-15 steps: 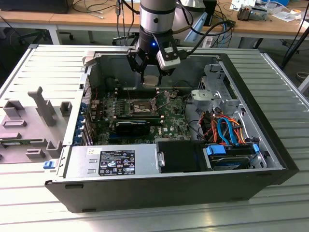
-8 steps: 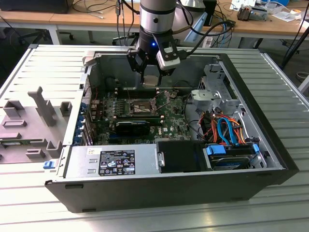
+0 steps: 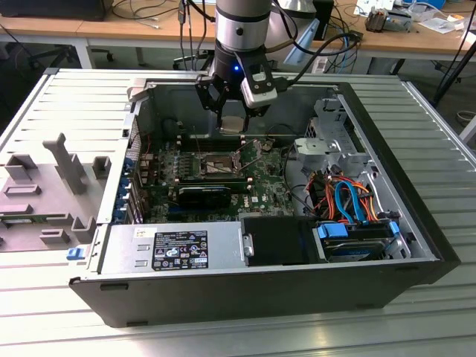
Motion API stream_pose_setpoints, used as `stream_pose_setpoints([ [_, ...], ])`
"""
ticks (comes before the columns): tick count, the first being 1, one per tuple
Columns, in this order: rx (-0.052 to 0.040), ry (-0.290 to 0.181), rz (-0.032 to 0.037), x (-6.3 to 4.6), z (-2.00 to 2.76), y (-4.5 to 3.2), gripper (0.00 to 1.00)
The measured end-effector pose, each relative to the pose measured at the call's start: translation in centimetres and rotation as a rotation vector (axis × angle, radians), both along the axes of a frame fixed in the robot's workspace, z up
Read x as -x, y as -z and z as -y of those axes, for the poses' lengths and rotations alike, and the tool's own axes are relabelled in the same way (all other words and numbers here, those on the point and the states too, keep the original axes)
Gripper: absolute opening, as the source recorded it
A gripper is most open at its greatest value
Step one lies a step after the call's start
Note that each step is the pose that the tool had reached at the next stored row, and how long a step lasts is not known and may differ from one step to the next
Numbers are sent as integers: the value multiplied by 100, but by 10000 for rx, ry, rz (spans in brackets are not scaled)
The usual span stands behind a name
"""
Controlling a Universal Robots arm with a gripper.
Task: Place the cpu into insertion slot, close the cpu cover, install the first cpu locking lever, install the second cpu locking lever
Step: 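Place the cpu into insertion slot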
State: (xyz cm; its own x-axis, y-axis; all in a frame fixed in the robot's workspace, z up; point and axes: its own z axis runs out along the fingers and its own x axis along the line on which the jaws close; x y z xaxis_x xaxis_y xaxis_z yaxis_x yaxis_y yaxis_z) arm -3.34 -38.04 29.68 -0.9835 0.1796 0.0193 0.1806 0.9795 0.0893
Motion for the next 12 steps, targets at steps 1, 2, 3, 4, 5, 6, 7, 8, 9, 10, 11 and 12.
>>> stream_pose_setpoints([
  [1,0,6,0,0,0,0,55],
  [2,0,13,0,0,0,0,55],
  [3,0,19,0,0,0,0,55],
  [4,0,26,0,0,0,1,55],
  [5,-1,31,0,0,0,1,55],
  [6,-1,41,0,0,0,1,55],
  [7,0,47,0,0,0,1,55],
  [8,-1,56,0,0,0,1,55],
  [9,-1,65,0,0,0,1,55],
  [10,0,71,0,0,0,1,55],
  [11,0,76,0,0,0,1,55],
  [12,0,84,0,0,0,1,55],
])
